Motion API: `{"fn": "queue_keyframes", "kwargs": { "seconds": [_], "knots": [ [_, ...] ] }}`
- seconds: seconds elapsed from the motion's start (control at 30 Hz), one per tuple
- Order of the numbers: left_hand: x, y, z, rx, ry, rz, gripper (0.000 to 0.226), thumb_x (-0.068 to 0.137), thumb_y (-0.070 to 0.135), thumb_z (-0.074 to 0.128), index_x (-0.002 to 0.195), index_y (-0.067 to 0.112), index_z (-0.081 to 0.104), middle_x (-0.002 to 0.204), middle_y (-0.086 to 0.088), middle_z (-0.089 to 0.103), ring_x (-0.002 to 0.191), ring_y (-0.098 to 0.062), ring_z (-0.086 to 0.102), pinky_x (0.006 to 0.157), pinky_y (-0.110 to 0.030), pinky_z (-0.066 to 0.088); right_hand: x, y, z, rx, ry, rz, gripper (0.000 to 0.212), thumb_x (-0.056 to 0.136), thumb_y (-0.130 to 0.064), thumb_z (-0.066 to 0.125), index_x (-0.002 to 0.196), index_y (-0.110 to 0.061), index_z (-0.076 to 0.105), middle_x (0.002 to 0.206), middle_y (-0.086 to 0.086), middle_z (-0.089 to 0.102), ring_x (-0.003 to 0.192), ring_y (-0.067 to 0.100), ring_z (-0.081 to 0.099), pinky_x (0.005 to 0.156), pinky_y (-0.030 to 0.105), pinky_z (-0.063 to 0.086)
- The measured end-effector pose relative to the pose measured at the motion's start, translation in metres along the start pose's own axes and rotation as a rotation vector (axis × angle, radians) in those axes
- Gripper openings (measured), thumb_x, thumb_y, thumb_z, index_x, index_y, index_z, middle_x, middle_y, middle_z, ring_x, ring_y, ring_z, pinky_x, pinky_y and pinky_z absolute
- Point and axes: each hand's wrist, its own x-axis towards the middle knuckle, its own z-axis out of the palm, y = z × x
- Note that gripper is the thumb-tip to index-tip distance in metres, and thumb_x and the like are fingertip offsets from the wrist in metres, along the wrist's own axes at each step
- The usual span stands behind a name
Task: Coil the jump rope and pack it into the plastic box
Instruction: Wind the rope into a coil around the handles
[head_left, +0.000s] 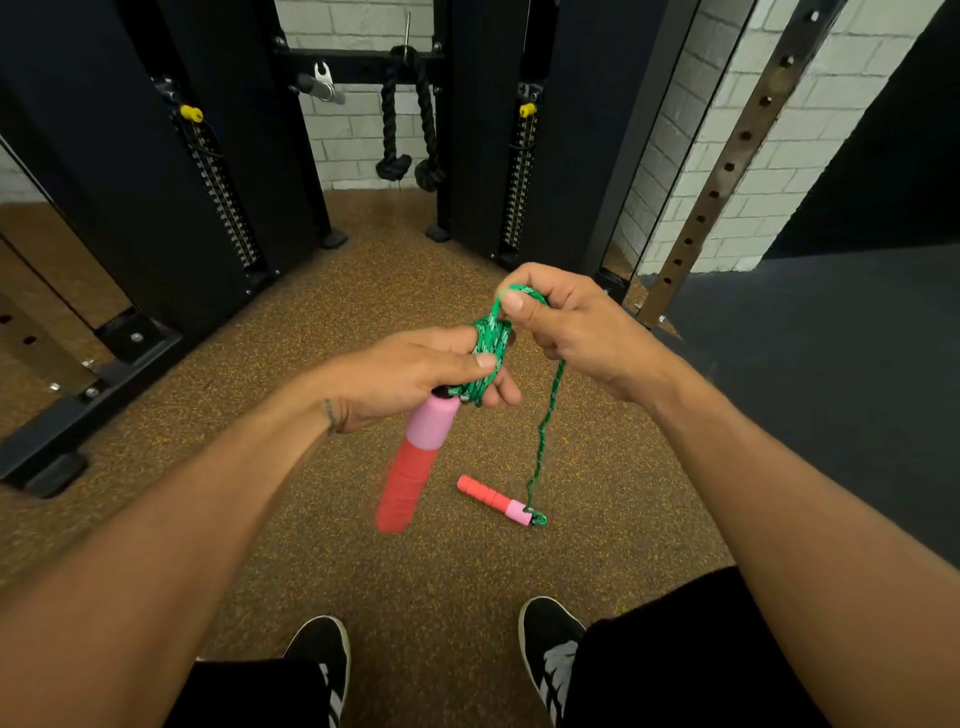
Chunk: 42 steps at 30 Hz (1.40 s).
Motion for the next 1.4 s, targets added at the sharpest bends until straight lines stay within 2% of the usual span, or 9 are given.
{"fn": "queue_keyframes", "kwargs": {
  "seconds": [0.17,0.3,0.5,0.67,0.8,0.97,1.23,1.33,1.4],
  "knots": [
    [0.002,0.001,0.001,-0.157,0.025,0.064,0.036,0.102,0.025,0.044,0.133,0.011,0.053,0.096,0.001,0.073,0.087,-0.009,0.061,0.088,-0.025,0.048,0.008,0.014,-0.006,0.084,0.053,0.088,0.018,0.103,-0.027,0.05,0.092,-0.021,0.063,0.071,-0.002,0.059,0.049,0.006,0.028,0.049,0.026,0.021],
    [0.002,0.005,0.006,-0.285,0.029,0.103,0.038,0.101,0.018,0.041,0.137,0.012,0.051,0.09,0.001,0.07,0.08,-0.007,0.059,0.081,-0.018,0.049,0.009,0.019,-0.005,0.132,0.051,0.155,0.024,0.106,-0.028,0.044,0.092,-0.023,0.062,0.066,-0.01,0.055,0.053,0.004,0.033,0.054,0.025,0.026],
    [0.0,0.004,0.008,-0.34,0.066,0.135,0.044,0.092,0.025,0.046,0.134,0.011,0.053,0.089,0.003,0.072,0.081,-0.005,0.061,0.081,-0.018,0.049,0.01,0.031,0.0,0.16,-0.034,0.304,0.022,0.106,-0.024,0.044,0.101,-0.02,0.066,0.071,-0.003,0.05,0.058,0.007,0.043,0.059,0.025,0.039],
    [0.004,0.007,0.005,-0.461,0.213,0.168,0.038,0.098,0.024,0.045,0.135,0.02,0.055,0.095,0.003,0.073,0.088,-0.005,0.063,0.089,-0.025,0.046,0.007,0.037,0.014,0.17,-0.195,0.425,0.02,0.103,-0.031,0.048,0.107,-0.022,0.065,0.069,-0.003,0.05,0.059,0.009,0.046,0.06,0.028,0.043],
    [0.005,0.003,0.004,-0.445,0.273,0.126,0.033,0.101,0.025,0.043,0.132,0.026,0.055,0.111,0.001,0.075,0.1,-0.006,0.068,0.084,-0.023,0.049,0.006,0.029,0.025,-0.015,-0.241,0.364,0.017,0.104,-0.029,0.048,0.095,-0.027,0.063,0.072,0.0,0.053,0.057,0.009,0.049,0.057,0.031,0.045],
    [0.008,0.002,0.008,-0.482,0.299,0.113,0.036,0.103,0.02,0.042,0.137,0.015,0.051,0.119,-0.007,0.072,0.1,-0.008,0.07,0.069,-0.016,0.053,0.003,0.021,0.031,-0.331,-0.215,0.269,0.028,0.105,-0.034,0.046,0.078,-0.036,0.053,0.075,-0.001,0.058,0.056,0.007,0.053,0.055,0.024,0.048],
    [0.01,0.0,0.002,-0.318,0.421,0.104,0.018,0.102,0.024,0.044,0.111,0.021,0.06,0.114,0.001,0.073,0.102,-0.007,0.069,0.082,-0.024,0.057,-0.004,0.003,0.025,-0.276,-0.294,0.179,0.023,0.097,-0.035,0.062,0.077,-0.025,0.068,0.071,-0.003,0.059,0.058,0.005,0.058,0.058,0.023,0.049],
    [0.009,-0.004,0.0,-0.172,0.404,0.058,0.032,0.102,0.027,0.045,0.113,0.001,0.059,0.101,-0.001,0.073,0.091,-0.013,0.069,0.085,-0.026,0.052,-0.008,-0.001,0.018,-0.18,-0.263,0.133,0.018,0.092,-0.027,0.068,0.087,-0.012,0.075,0.063,-0.006,0.056,0.056,0.009,0.053,0.056,0.024,0.044],
    [0.006,-0.005,0.001,-0.09,0.344,0.031,0.046,0.1,0.033,0.047,0.116,-0.009,0.056,0.089,-0.009,0.064,0.081,-0.022,0.054,0.08,-0.038,0.044,-0.008,0.0,0.015,-0.144,-0.213,0.091,0.019,0.091,-0.025,0.069,0.085,-0.008,0.073,0.062,-0.006,0.054,0.057,0.011,0.048,0.056,0.025,0.04]
  ]
}}
